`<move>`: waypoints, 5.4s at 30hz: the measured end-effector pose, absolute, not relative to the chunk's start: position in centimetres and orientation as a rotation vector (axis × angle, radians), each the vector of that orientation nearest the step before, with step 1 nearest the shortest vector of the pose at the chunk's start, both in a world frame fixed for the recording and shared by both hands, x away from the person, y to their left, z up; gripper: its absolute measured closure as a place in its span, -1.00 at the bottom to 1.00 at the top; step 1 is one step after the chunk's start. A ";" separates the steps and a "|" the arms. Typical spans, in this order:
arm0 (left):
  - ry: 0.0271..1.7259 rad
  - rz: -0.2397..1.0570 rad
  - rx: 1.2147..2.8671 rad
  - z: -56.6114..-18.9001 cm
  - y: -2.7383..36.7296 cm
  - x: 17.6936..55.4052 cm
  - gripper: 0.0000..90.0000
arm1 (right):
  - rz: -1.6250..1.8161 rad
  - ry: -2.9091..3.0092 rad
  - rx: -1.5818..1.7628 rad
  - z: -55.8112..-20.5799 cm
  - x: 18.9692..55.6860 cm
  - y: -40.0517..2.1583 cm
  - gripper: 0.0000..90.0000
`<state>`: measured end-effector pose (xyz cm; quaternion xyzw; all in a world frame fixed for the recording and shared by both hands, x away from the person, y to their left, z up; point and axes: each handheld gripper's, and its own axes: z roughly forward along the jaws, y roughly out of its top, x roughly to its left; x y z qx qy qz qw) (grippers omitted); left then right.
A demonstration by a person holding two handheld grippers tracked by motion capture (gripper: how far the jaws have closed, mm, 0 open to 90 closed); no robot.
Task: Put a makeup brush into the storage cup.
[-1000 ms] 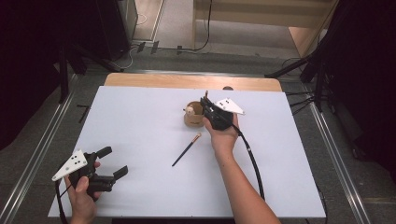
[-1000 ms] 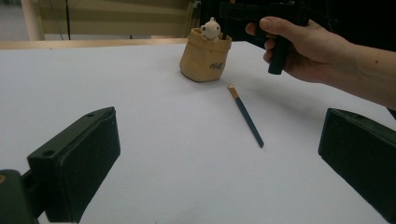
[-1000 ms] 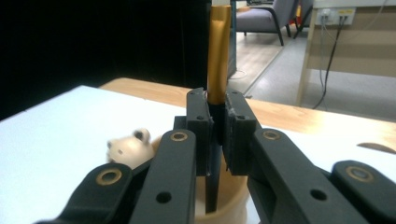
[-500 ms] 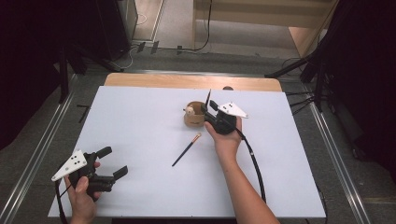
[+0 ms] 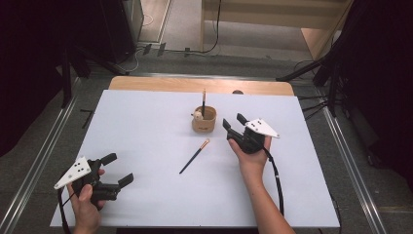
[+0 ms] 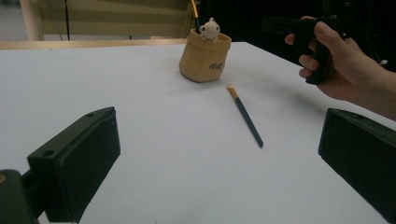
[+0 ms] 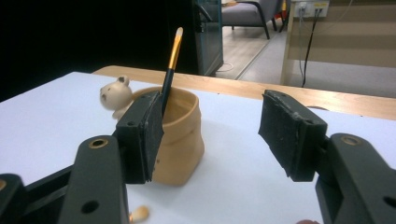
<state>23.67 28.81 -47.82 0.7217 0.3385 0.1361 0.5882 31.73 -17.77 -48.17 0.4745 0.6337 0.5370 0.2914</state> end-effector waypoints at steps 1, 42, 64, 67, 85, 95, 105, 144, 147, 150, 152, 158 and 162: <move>0.790 0.318 1.682 -47.8 28.8 23.7 -1.00 | 1.434 1.694 1.263 -48.4 31.0 -18.4 -0.15; 0.793 0.313 1.685 -48.0 28.8 23.8 -1.00 | 1.436 1.762 1.236 -49.9 19.2 -29.1 -1.00; 0.809 0.346 1.677 -47.9 29.8 24.0 -1.00 | 1.406 1.693 1.263 -49.8 16.4 -33.5 -1.00; 0.809 0.346 1.680 -47.9 29.8 23.9 -1.00 | 1.404 1.701 1.264 -50.0 16.6 -33.2 -1.00; 0.798 0.324 1.698 -47.9 28.9 24.2 -1.00 | 1.401 1.715 1.257 -50.1 16.7 -32.7 -1.00; 0.781 0.285 1.744 -48.2 26.8 25.0 -1.00 | 1.383 1.724 1.247 -50.2 16.8 -32.8 -1.00; 0.734 0.282 1.795 -46.7 23.2 26.5 -1.00 | 1.396 1.744 1.231 -50.2 16.9 -32.5 -1.00; 0.695 0.171 2.142 -46.2 13.1 31.7 -0.97 | 1.399 1.794 1.224 -50.5 16.9 -31.9 -1.00; 0.714 0.188 2.176 -46.5 12.3 31.8 -0.80 | 1.400 1.800 1.223 -50.5 16.9 -31.8 -1.00; 0.735 0.191 2.213 -46.7 11.6 32.1 -0.69 | 1.400 1.806 1.226 -50.6 17.0 -31.7 -1.00; 0.754 0.167 2.238 -46.8 11.2 32.4 -0.68 | 1.400 1.808 1.224 -50.6 17.0 -31.7 -1.00; 0.851 0.215 2.321 -47.1 9.6 32.8 -0.50 | 1.400 1.811 1.228 -50.7 17.0 -31.7 -1.00; 0.843 0.173 2.365 -47.1 8.8 33.0 -0.47 | 1.400 1.810 1.235 -50.7 17.0 -31.7 -1.00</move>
